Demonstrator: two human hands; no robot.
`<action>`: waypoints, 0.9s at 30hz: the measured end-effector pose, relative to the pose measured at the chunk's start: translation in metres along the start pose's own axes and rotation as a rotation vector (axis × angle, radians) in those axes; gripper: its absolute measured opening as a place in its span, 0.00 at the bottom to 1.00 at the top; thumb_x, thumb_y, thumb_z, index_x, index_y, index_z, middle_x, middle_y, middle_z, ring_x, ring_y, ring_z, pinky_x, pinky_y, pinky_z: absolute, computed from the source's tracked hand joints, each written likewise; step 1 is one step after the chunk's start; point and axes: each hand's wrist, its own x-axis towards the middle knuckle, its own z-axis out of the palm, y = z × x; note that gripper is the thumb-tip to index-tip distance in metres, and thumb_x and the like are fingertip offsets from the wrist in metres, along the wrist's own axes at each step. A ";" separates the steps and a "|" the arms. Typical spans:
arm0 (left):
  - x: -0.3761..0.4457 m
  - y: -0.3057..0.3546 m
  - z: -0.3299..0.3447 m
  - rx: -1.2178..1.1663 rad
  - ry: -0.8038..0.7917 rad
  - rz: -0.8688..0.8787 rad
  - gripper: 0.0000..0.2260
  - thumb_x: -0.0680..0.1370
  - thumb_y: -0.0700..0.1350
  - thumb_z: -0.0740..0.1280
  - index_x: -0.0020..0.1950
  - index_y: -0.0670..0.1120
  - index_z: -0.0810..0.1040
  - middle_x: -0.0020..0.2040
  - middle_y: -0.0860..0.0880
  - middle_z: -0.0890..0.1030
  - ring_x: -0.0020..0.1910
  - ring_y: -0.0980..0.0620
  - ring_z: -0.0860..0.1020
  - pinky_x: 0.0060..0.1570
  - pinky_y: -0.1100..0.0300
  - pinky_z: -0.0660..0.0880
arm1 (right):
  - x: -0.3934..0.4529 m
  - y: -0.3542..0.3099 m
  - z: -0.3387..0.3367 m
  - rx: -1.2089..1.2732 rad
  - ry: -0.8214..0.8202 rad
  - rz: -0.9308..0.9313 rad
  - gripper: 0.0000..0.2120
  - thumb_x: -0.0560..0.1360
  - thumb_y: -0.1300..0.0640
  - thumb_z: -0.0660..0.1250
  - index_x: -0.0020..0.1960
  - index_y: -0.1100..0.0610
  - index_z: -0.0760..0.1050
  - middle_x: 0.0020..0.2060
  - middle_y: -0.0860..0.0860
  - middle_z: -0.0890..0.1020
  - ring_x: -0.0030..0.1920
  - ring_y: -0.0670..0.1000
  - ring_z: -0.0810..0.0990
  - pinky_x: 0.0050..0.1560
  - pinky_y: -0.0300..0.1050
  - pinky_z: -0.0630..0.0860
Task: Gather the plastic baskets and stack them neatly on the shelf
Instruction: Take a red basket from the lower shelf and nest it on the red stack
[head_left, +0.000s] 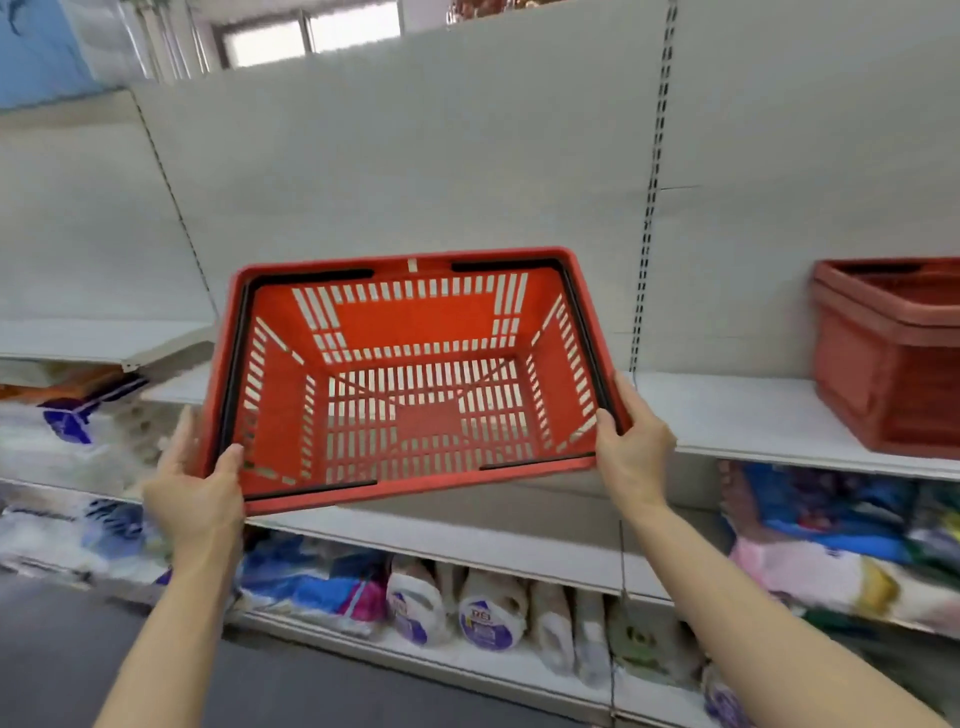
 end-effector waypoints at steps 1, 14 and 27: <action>-0.003 0.005 0.014 -0.034 -0.021 -0.001 0.26 0.79 0.33 0.68 0.77 0.42 0.71 0.71 0.49 0.75 0.68 0.51 0.76 0.72 0.53 0.70 | 0.007 -0.001 -0.017 -0.008 0.031 -0.011 0.24 0.77 0.64 0.61 0.72 0.51 0.70 0.59 0.47 0.81 0.57 0.44 0.79 0.60 0.41 0.76; -0.117 0.128 0.181 -0.310 -0.098 0.019 0.28 0.76 0.38 0.71 0.77 0.48 0.72 0.69 0.51 0.79 0.65 0.52 0.80 0.69 0.50 0.75 | 0.097 0.007 -0.252 -0.095 0.278 -0.146 0.23 0.75 0.68 0.63 0.69 0.58 0.72 0.58 0.43 0.77 0.55 0.38 0.76 0.59 0.23 0.67; -0.168 0.265 0.330 -0.533 -0.216 0.096 0.32 0.72 0.49 0.69 0.77 0.52 0.71 0.68 0.57 0.80 0.63 0.62 0.80 0.64 0.59 0.77 | 0.204 0.015 -0.399 -0.127 0.497 -0.217 0.23 0.74 0.64 0.65 0.69 0.58 0.73 0.58 0.52 0.82 0.53 0.44 0.80 0.57 0.25 0.67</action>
